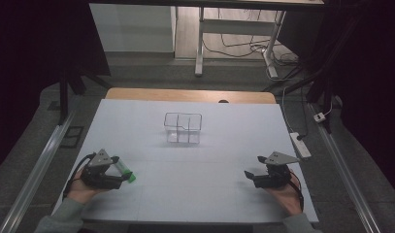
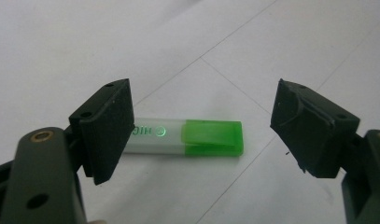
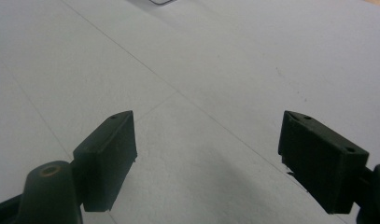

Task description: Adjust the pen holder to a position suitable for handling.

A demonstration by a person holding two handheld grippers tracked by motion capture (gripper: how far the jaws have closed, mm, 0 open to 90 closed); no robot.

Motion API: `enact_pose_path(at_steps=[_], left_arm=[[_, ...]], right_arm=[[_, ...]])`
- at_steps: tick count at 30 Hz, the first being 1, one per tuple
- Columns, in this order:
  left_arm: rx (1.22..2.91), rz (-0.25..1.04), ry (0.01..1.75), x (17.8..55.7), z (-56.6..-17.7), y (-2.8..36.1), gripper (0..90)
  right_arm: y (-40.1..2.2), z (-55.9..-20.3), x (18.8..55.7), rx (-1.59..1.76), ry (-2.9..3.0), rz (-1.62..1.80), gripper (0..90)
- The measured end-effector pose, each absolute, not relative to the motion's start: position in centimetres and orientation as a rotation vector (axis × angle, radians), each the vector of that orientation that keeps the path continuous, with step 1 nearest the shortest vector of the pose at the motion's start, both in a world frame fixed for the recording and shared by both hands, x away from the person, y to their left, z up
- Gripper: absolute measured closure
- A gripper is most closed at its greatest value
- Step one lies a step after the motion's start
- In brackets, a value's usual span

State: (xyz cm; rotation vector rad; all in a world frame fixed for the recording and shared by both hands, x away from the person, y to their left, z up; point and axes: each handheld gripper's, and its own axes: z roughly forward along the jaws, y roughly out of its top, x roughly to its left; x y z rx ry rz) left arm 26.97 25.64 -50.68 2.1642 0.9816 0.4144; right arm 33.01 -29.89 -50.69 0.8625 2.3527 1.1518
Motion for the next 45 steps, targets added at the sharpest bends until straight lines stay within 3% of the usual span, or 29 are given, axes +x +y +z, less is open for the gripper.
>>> enact_pose_path(at_steps=[10, 45], left_arm=[[2.352, 0.417, 0.824, 28.1, -48.3, 25.3, 22.8], [2.592, 0.316, 0.49, 31.8, -46.6, 25.7, 24.4]], right_arm=[[-30.0, -50.7, 33.0, 0.864, 2.359, 1.156, 18.7], [-29.9, -51.0, 33.2, 0.869, 2.38, 1.146, 18.8]])
